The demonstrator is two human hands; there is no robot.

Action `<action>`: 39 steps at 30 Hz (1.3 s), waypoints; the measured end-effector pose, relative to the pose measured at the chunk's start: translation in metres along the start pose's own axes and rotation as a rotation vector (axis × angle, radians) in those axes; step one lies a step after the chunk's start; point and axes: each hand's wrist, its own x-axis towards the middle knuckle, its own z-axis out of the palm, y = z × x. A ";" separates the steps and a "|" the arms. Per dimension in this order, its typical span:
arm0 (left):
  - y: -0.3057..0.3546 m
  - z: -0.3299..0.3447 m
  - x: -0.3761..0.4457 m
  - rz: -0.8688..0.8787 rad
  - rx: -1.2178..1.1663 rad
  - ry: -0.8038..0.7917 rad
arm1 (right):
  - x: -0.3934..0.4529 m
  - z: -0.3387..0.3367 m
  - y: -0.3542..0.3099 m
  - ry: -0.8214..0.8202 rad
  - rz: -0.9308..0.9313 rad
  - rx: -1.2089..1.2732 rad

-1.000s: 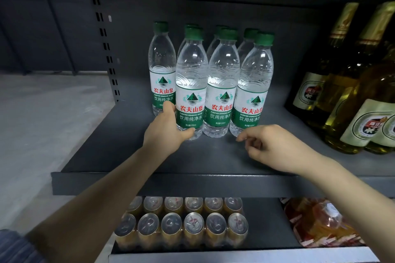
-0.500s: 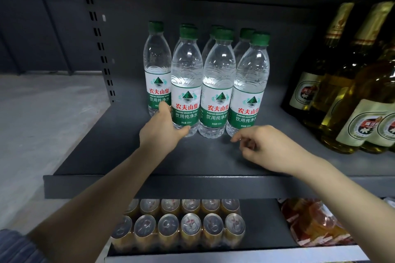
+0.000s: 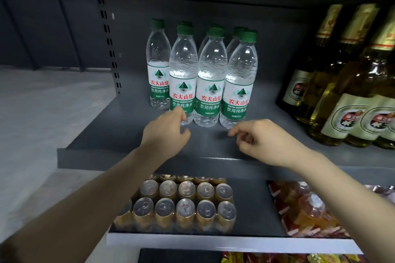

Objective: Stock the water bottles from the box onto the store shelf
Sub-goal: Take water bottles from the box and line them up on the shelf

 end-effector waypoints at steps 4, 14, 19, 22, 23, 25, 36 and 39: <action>0.018 -0.002 -0.022 0.037 0.021 -0.001 | -0.020 -0.005 0.002 0.000 -0.010 0.000; 0.042 -0.010 -0.078 0.047 0.058 0.045 | -0.064 -0.008 -0.006 0.006 -0.076 0.007; 0.045 -0.012 -0.101 0.028 0.037 0.054 | -0.082 -0.006 -0.013 0.012 -0.086 -0.007; 0.048 -0.012 -0.118 0.026 0.020 0.047 | -0.093 -0.003 -0.019 0.020 -0.087 -0.012; 0.049 -0.013 -0.124 0.029 0.017 0.043 | -0.098 -0.002 -0.021 0.018 -0.089 -0.014; 0.052 -0.014 -0.136 0.034 0.017 0.036 | -0.109 -0.001 -0.026 0.002 -0.091 -0.011; 0.073 -0.014 -0.211 0.109 0.021 -0.077 | -0.186 0.004 -0.045 -0.022 -0.051 0.001; 0.086 -0.008 -0.229 0.139 0.017 -0.112 | -0.214 0.005 -0.042 -0.021 0.007 0.001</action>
